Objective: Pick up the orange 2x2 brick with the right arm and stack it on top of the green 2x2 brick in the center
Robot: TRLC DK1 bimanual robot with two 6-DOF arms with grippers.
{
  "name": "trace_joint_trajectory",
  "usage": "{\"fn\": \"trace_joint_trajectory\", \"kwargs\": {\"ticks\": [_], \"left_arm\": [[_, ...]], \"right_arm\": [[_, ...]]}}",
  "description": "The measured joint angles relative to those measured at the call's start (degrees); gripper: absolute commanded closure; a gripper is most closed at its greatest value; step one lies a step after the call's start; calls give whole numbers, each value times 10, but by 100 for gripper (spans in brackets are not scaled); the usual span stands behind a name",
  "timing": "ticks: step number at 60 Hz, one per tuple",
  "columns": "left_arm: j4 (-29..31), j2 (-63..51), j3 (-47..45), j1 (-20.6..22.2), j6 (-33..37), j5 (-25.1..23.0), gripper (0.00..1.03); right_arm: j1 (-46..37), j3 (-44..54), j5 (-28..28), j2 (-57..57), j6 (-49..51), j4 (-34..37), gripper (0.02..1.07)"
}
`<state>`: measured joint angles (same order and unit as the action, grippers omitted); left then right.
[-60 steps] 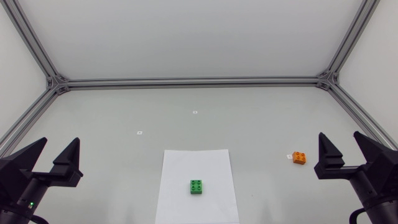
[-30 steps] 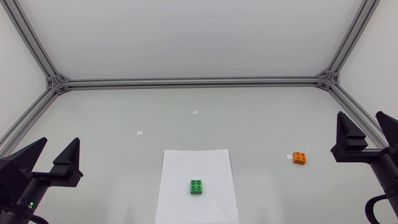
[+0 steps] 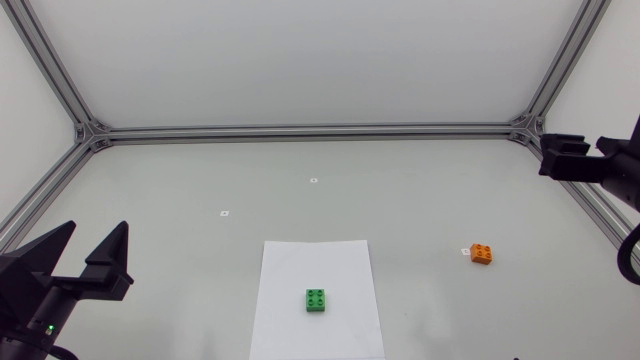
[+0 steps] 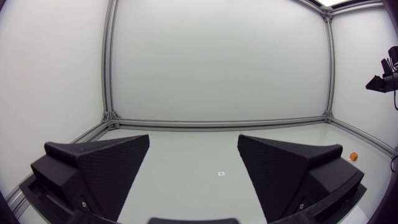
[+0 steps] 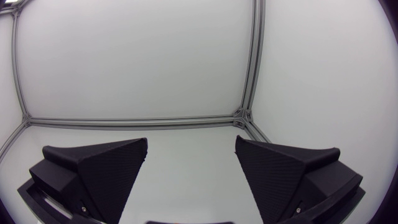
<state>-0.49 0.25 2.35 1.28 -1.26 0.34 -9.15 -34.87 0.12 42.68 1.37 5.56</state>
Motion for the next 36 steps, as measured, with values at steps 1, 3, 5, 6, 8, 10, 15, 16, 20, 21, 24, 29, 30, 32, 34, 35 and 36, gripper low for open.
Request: {"fn": "trace_joint_trajectory", "kwargs": {"ticks": [1,3,5,6,8,10,15,16,20,21,24,29,30,32,34,35,36], "left_arm": [[0,0,0,0,0,0,4],[0,0,0,0,0,0,4],[0,0,0,0,0,0,4],[0,0,0,0,0,0,4],[0,0,0,0,0,0,4],[0,0,0,0,0,0,4],[0,0,0,0,0,0,4],[0,0,0,0,0,0,4],[0,0,0,0,0,0,4],[0,0,0,0,0,0,4],[0,0,0,0,0,0,4],[0,0,0,0,0,0,4],[0,0,0,0,0,0,4],[0,0,0,0,0,0,4],[0,0,0,0,0,0,4],[0,0,0,0,0,0,4],[0,0,0,0,0,0,4]], "right_arm": [[-7,-8,-10,12,-4,8,7],[-18,-19,-27,30,-10,22,7],[-28,-29,-43,47,-13,37,7],[-33,-35,-52,56,-14,45,7],[-43,-49,-69,77,-17,68,7],[-53,-67,-82,104,-21,97,7],[-69,-122,-92,176,-27,179,7],[-71,-135,-92,196,-27,197,7],[-75,-165,-91,245,-27,229,7],[-75,-170,-91,257,-27,236,7],[-75,-180,-94,282,-26,259,7],[-75,-202,-101,326,-26,319,7],[-75,-207,-102,334,-26,328,7],[-75,-215,-102,351,-26,342,7],[-75,-221,-102,366,-26,349,7],[-74,-223,-101,371,-26,350,7],[-74,-225,-98,376,-26,351,7]]}}
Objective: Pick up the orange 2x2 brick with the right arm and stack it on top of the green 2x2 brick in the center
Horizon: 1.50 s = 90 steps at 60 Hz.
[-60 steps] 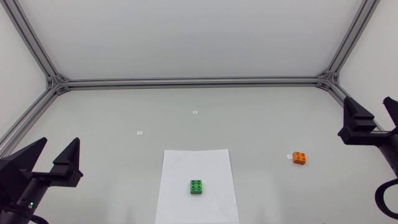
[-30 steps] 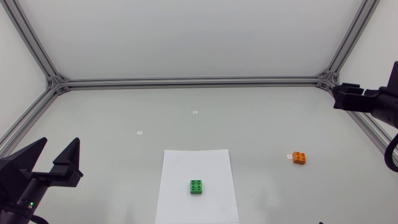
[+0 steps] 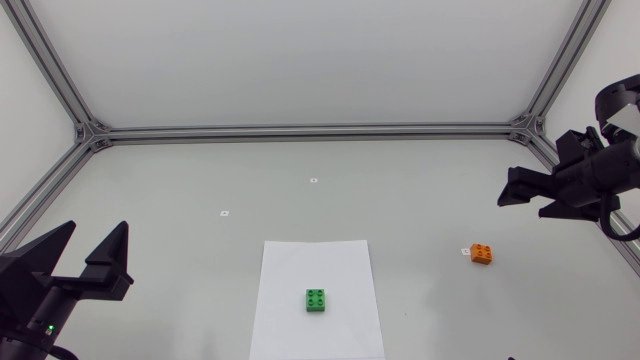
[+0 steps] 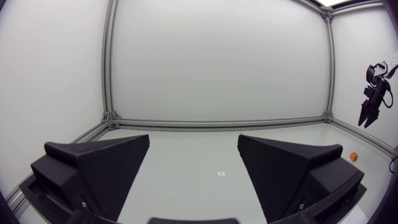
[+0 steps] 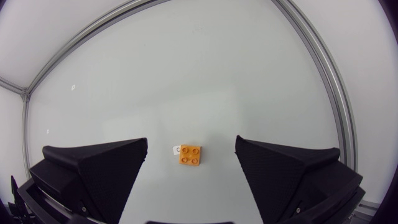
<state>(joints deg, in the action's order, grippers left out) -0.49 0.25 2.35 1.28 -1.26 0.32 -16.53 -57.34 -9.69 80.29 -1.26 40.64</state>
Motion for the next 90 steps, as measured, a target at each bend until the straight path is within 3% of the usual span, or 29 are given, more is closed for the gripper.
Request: {"fn": "trace_joint_trajectory", "kwargs": {"ticks": [22,45,75,82,90], "left_arm": [[0,0,0,0,0,0,4],[0,0,0,0,0,0,4],[0,0,0,0,0,0,4],[0,0,0,0,0,0,4],[0,0,0,0,0,0,4]], "right_arm": [[54,-31,100,111,-5,34,7],[82,-35,107,194,-44,27,8],[82,-40,91,242,-48,14,23],[82,-40,86,243,-50,12,37],[82,-40,84,243,-50,11,40]]}}
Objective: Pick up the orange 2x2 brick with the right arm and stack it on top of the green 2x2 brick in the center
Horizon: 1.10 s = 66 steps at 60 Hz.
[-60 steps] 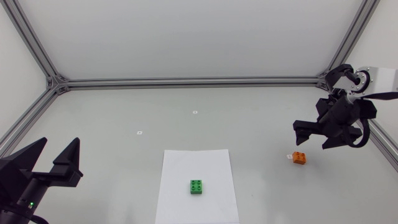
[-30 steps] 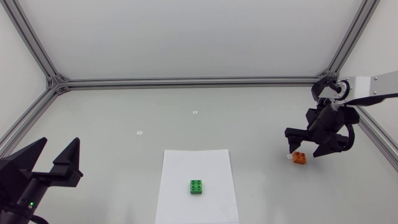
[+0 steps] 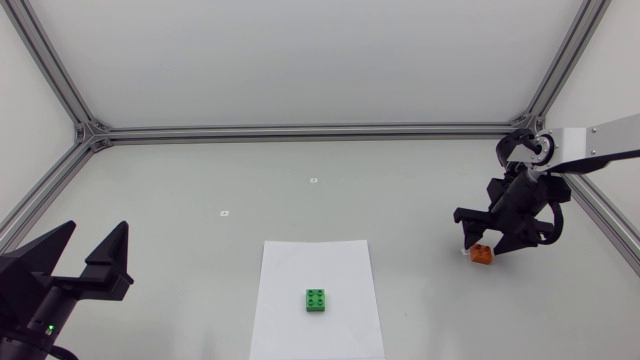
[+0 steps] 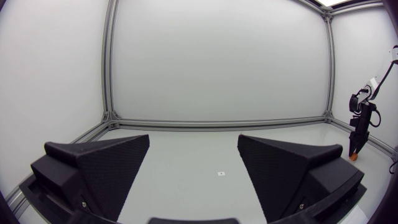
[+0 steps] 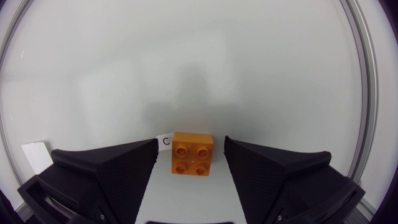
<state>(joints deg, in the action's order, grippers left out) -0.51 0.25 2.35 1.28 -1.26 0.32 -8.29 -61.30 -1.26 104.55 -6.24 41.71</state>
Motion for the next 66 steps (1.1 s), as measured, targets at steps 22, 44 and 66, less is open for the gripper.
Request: {"fn": "trace_joint_trajectory", "kwargs": {"ticks": [22,44,66], "left_arm": [[0,0,0,0,0,0,4],[0,0,0,0,0,0,4],[0,0,0,0,0,0,4]], "right_arm": [[0,0,0,1,0,-4,48],[0,0,0,1,0,-8,54],[0,7,-3,1,0,-8,54]]}}
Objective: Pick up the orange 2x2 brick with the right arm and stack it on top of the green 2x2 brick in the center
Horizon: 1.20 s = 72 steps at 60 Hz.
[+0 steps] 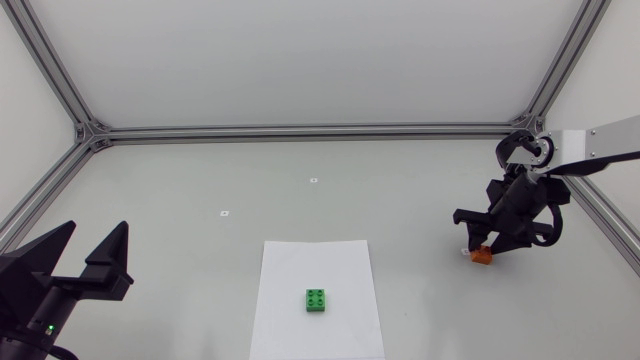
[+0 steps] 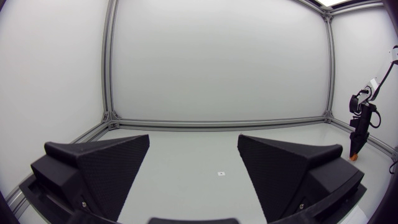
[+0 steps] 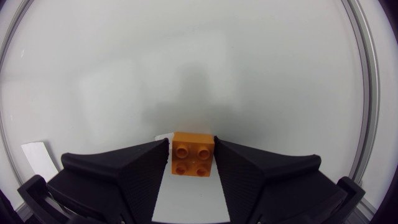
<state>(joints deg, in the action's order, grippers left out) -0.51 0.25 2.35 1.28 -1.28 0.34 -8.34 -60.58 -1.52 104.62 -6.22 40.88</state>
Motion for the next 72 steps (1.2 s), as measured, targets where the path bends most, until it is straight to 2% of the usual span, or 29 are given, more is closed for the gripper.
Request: {"fn": "trace_joint_trajectory", "kwargs": {"ticks": [53,56,63,65,72], "left_arm": [[0,0,0,0,0,0,4],[0,0,0,0,0,0,4],[0,0,0,0,0,0,4],[0,0,0,0,0,0,4],[0,0,0,0,0,0,4]], "right_arm": [[0,10,-2,-5,0,1,57],[0,13,-1,-6,0,3,61],[0,15,-1,-8,0,5,62],[0,16,-1,-9,0,5,65],[0,18,-1,-11,0,5,66]]}}
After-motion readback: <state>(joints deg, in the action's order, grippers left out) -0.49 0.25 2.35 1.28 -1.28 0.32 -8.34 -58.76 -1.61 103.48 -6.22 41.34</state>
